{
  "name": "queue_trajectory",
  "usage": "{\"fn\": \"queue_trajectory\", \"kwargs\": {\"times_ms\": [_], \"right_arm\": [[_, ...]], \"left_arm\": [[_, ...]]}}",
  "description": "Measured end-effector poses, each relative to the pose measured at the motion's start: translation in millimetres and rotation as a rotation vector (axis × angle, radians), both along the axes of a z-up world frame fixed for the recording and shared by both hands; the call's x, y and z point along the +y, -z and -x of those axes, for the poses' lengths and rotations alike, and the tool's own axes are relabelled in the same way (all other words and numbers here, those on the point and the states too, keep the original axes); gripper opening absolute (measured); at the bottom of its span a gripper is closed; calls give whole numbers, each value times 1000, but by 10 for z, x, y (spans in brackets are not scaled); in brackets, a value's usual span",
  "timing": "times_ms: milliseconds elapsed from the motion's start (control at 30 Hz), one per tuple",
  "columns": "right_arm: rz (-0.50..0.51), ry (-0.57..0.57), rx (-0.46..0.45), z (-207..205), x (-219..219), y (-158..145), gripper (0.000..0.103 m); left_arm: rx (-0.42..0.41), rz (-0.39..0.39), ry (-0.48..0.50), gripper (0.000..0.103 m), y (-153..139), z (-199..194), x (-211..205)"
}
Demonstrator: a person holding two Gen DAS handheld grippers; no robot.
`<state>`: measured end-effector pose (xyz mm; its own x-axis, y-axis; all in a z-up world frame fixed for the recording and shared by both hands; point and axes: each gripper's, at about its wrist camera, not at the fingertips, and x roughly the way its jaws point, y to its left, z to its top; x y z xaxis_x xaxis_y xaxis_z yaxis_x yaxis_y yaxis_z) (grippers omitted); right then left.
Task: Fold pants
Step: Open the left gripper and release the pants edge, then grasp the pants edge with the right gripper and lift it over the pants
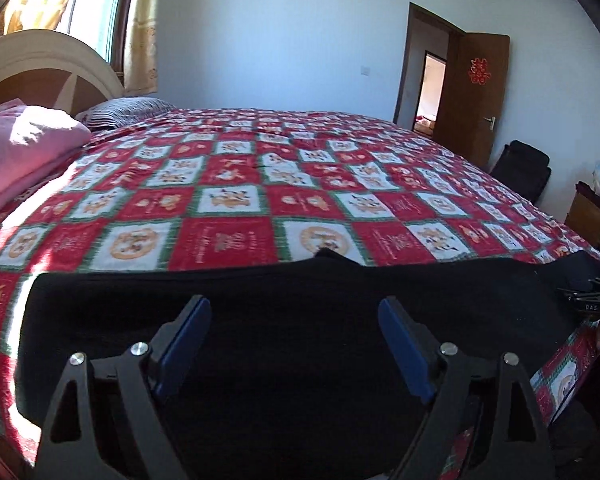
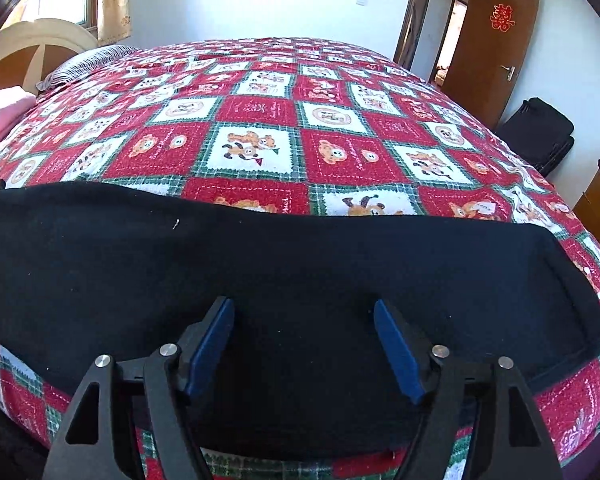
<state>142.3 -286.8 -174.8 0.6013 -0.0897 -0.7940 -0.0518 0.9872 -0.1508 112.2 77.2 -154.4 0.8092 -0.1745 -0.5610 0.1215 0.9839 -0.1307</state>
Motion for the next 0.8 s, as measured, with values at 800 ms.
{"fn": "queue_trajectory", "kwargs": {"times_ms": [800], "right_arm": [[-411, 351, -132, 448, -2129, -884, 73]], "left_arm": [[52, -115, 40, 95, 317, 39, -405]]}}
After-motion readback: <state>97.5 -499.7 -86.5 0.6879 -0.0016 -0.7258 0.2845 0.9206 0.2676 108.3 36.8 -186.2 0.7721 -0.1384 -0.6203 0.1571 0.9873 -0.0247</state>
